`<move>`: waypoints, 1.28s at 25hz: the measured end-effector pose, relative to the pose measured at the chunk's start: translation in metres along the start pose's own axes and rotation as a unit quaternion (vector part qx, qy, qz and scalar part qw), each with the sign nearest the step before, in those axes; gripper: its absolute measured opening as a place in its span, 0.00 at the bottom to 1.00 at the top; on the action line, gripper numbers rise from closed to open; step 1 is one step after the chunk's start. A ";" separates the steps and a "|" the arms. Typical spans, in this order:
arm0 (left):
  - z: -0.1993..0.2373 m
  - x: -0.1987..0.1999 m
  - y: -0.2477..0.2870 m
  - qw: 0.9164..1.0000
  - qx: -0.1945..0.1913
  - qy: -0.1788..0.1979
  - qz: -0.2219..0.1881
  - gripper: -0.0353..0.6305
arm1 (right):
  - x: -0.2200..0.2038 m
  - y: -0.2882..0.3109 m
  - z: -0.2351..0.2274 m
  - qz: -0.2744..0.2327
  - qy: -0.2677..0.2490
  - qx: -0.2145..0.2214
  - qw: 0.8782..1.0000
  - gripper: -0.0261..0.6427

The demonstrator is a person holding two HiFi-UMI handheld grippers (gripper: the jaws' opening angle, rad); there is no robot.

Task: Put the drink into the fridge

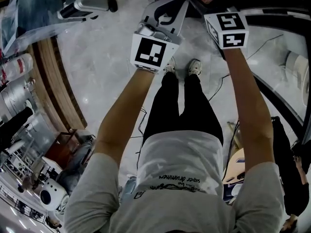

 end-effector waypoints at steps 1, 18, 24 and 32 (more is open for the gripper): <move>0.001 -0.002 0.003 1.000 0.001 -0.001 -0.001 0.09 | -0.002 0.006 -0.003 -0.001 0.001 -0.001 1.000 0.54; 0.020 -0.030 0.031 0.998 0.020 -0.045 0.025 0.09 | -0.034 0.085 -0.050 0.005 0.044 -0.043 0.998 0.54; 0.023 -0.037 0.034 0.998 0.023 -0.054 0.027 0.09 | -0.042 0.098 -0.057 0.013 0.052 -0.048 0.997 0.55; 0.023 -0.047 0.037 0.997 0.027 -0.065 0.030 0.09 | -0.047 0.111 -0.063 0.005 0.044 -0.050 0.998 0.55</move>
Point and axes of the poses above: the fingertips, and each gripper's own axes: y forward along the fingers, z to its left, x out of its top, the point moved 10 cm from there along -y, backward along the fingers, and after that the axes turned 2 degrees about x, right-handed, at the moved point
